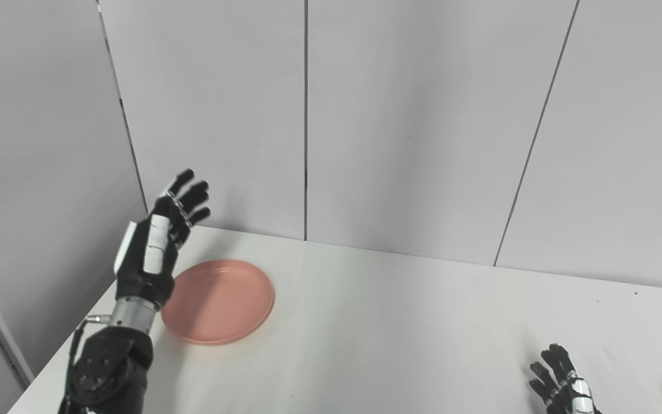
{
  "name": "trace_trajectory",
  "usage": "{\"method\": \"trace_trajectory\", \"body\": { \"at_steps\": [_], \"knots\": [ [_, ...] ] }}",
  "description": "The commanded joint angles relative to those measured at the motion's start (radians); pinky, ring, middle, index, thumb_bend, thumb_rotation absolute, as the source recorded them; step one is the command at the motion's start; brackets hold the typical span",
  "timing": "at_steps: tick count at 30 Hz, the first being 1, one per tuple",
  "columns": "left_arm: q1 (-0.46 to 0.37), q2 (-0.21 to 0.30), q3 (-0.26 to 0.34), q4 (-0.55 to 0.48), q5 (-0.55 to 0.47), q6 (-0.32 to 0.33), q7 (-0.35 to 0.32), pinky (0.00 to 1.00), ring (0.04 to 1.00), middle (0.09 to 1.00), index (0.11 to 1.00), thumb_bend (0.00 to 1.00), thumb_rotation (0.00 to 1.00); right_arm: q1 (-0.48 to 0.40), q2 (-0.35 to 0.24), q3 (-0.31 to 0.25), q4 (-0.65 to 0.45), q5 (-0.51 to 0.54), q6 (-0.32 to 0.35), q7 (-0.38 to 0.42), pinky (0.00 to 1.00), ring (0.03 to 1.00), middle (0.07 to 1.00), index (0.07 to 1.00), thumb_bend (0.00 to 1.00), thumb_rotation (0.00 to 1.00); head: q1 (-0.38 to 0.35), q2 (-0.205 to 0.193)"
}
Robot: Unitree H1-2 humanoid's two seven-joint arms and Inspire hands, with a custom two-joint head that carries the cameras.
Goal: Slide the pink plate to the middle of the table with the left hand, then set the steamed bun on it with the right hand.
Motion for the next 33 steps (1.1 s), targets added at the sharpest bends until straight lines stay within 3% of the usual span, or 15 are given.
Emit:
{"method": "trace_trajectory", "body": {
  "at_steps": [1, 8, 26, 29, 33],
  "knots": [
    [-0.062, 0.04, 0.015, 0.036, -0.006, -0.06, -0.014, 0.86, 0.912, 0.89, 0.911, 0.98, 0.89, 0.012, 0.01, 0.003, 0.001, 0.013, 0.003, 0.0, 0.92, 0.905, 0.936, 0.926, 0.67, 0.97, -0.001, 0.001],
    [-0.123, 0.103, 0.033, 0.245, 0.01, -0.119, -0.031, 0.84, 0.891, 0.881, 0.956, 0.96, 0.91, 0.013, 0.009, 0.003, 0.0, 0.021, 0.004, -0.003, 0.92, 0.904, 0.938, 0.929, 0.66, 0.98, -0.004, 0.009],
    [-0.251, 0.126, 0.027, 0.712, 0.034, -0.292, -0.03, 0.77, 0.866, 0.88, 0.932, 0.88, 0.9, 0.035, 0.01, -0.001, -0.041, 0.039, 0.025, -0.009, 0.9, 0.887, 0.923, 0.916, 0.66, 0.96, -0.023, 0.039],
    [-0.259, 0.128, 0.019, 0.778, 0.047, -0.323, -0.025, 0.8, 0.87, 0.889, 0.99, 0.95, 0.9, 0.038, 0.009, -0.002, -0.048, 0.04, 0.033, -0.015, 0.88, 0.869, 0.91, 0.904, 0.66, 0.95, -0.021, 0.043],
    [-0.264, 0.118, 0.022, 0.84, 0.043, -0.342, -0.024, 0.82, 0.874, 0.886, 0.998, 0.99, 0.87, 0.04, 0.006, -0.002, -0.059, 0.039, 0.044, -0.018, 0.87, 0.863, 0.906, 0.899, 0.66, 0.95, -0.027, 0.048]
  ]
}}
